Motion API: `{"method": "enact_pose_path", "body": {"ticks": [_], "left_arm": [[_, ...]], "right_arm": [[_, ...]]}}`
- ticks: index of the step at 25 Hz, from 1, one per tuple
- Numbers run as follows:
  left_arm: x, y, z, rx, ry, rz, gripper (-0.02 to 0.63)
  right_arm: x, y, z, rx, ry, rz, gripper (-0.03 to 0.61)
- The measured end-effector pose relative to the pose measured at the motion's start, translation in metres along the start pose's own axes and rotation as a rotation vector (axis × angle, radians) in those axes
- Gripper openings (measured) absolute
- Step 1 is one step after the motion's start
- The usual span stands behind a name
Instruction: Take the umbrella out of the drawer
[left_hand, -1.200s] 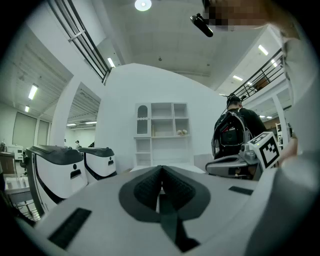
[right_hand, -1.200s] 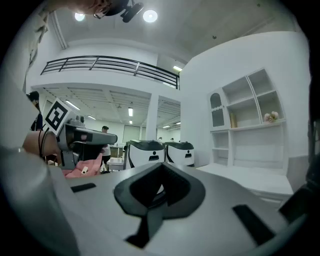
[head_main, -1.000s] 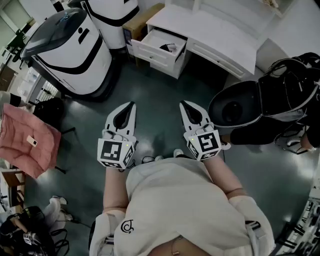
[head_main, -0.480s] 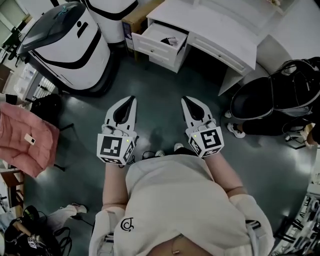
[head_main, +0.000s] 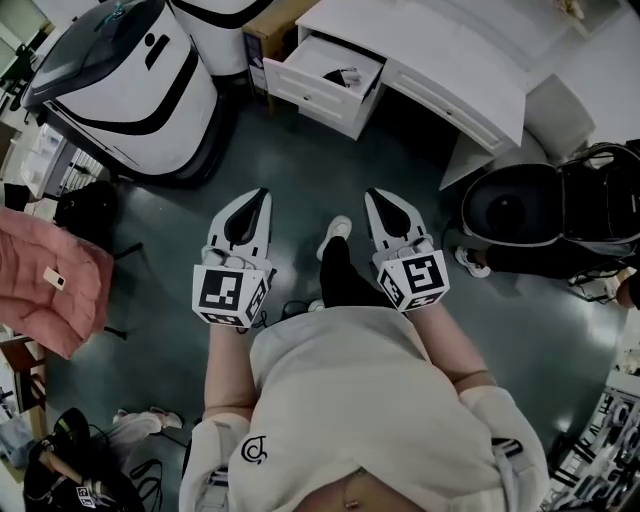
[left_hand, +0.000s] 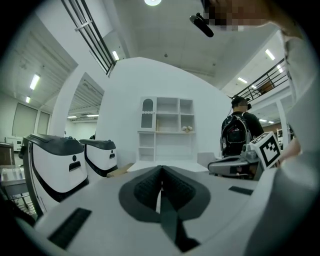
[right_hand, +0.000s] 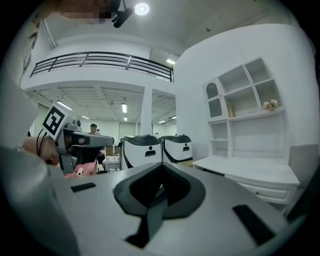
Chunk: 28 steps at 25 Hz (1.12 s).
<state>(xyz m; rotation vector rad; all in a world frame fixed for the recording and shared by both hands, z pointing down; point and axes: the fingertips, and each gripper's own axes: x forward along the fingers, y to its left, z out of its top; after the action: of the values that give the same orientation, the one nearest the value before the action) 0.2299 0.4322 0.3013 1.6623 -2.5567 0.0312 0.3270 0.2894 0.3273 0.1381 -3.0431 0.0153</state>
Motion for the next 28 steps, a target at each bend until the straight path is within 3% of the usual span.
{"method": "enact_pose_path", "body": {"ticks": [6, 12, 20, 28], "left_arm": [[0.059, 0.030, 0.007, 0.004, 0.023, 0.025, 0.012], [0.165, 0.080, 0.012, -0.022, 0.060, 0.037, 0.012], [0.307, 0.121, 0.020, -0.009, 0.085, 0.003, 0.012], [0.402, 0.154, 0.028, 0.012, 0.120, -0.096, 0.012]], "right_arm": [[0.063, -0.040, 0.009, -0.025, -0.008, 0.024, 0.006], [0.152, -0.110, 0.017, 0.007, 0.001, 0.011, 0.006], [0.247, -0.221, 0.018, 0.047, 0.025, -0.053, 0.006], [0.302, -0.275, 0.014, 0.083, 0.055, -0.129, 0.006]]}}
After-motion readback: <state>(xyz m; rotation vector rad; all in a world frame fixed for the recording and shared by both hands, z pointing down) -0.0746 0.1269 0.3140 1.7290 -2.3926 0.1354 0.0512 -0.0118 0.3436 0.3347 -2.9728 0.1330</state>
